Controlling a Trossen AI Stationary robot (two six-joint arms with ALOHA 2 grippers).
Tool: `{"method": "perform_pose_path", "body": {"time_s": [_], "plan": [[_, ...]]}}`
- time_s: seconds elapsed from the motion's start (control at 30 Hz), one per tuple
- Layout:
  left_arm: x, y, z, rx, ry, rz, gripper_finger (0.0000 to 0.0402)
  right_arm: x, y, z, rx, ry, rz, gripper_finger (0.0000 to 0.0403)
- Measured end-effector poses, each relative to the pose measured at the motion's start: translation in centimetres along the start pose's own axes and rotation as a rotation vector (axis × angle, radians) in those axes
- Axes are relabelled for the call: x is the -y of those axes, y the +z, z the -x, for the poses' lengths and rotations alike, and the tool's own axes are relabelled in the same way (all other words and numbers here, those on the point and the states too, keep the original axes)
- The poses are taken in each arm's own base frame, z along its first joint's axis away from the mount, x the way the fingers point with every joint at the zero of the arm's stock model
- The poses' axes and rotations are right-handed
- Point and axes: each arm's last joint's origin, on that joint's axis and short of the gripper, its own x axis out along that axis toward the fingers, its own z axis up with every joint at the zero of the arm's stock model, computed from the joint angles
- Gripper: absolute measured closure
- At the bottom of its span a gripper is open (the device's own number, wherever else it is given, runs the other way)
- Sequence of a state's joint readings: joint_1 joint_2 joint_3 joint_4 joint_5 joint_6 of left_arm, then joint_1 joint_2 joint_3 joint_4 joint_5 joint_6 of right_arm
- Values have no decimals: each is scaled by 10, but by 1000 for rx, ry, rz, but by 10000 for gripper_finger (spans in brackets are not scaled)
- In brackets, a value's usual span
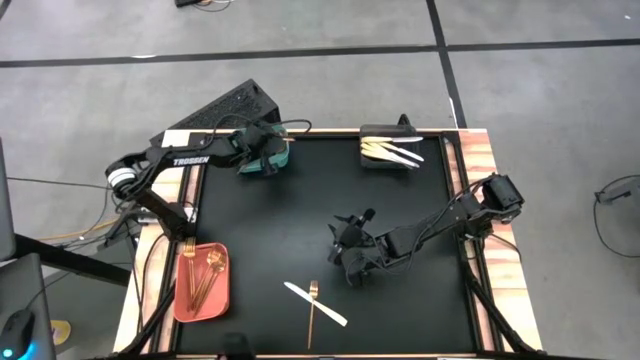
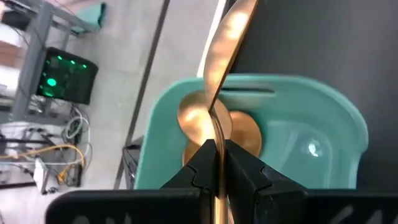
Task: Sort silverware by color (type)
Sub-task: Put the gold spoon into the green bin
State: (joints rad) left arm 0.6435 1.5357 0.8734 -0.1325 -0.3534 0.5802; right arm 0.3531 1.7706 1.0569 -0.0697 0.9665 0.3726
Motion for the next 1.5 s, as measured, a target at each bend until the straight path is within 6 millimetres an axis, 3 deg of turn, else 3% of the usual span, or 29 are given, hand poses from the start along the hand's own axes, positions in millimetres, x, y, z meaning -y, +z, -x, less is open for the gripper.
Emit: {"method": "perform_pose_path", "body": {"time_s": [0.3,0.57,0.77,0.9,1.07,1.23,1.5], "plan": [[-4,-7,-2,-55,19,73,375,1,-1,0,-8,-3,-11,250],[-4,-8,1,-121,123,121,290,0,-1,0,-15,17,-21,250],[9,-1,29,-149,164,86,240,1,-1,-1,-20,16,-34,250],[20,1,57,-112,72,102,238,3,-1,-5,-24,7,-39,250],[26,-9,76,-161,-42,275,237,6,1,-11,-43,41,-60,250],[30,-26,77,-338,-75,388,237,9,2,-17,-62,67,-75,250],[39,-30,61,-439,-58,334,237,10,2,-17,-64,69,-75,250]]}}
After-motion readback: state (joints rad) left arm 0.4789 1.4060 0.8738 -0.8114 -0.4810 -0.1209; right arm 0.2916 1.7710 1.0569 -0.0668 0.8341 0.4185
